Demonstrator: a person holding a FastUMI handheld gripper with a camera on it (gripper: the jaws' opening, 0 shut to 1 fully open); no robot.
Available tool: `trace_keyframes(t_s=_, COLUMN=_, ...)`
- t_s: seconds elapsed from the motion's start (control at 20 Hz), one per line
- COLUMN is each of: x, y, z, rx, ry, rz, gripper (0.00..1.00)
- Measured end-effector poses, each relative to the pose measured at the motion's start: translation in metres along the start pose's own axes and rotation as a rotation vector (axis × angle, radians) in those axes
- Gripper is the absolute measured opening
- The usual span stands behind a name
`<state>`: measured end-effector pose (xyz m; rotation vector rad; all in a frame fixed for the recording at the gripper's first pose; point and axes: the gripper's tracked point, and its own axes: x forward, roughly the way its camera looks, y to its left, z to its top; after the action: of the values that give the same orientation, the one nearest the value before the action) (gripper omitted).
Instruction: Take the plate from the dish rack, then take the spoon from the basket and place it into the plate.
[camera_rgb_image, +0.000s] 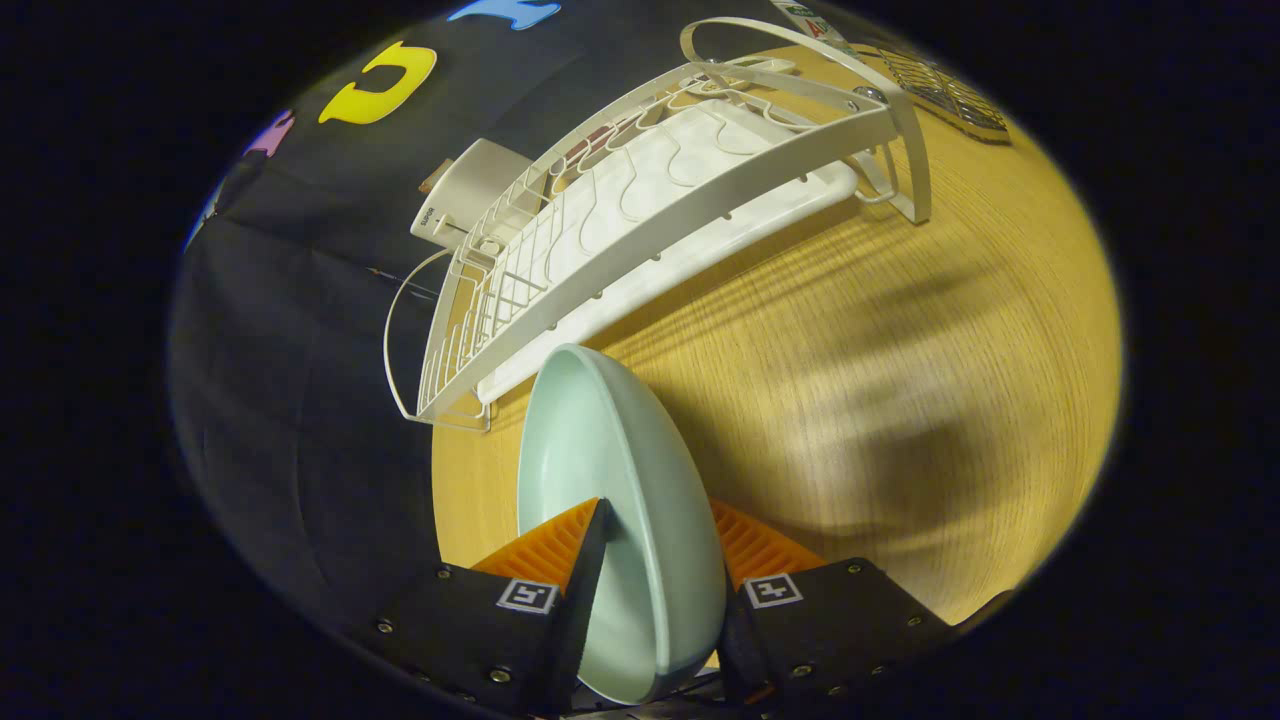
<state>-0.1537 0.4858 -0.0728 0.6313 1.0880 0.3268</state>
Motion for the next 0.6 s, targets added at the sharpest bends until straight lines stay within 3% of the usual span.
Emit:
trace_keyframes(t_s=0.1, x=-0.003, y=0.002, z=0.006, rx=0.001, ry=-0.033, rz=-0.001, gripper=0.62)
trace_keyframes(t_s=0.15, x=-0.007, y=0.001, z=0.01, rx=0.0, ry=-0.05, rz=-0.007, gripper=0.77)
trace_keyframes(t_s=0.25, x=-0.011, y=-0.005, z=0.013, rx=-0.017, ry=-0.067, rz=-0.039, gripper=0.93)
trace_keyframes(t_s=0.45, x=-0.023, y=-0.018, z=0.016, rx=-0.11, ry=-0.104, rz=-0.109, gripper=0.97)
trace_keyframes(t_s=0.6, x=-0.054, y=-0.035, z=0.04, rx=-0.247, ry=-0.246, rz=-0.228, gripper=0.97)
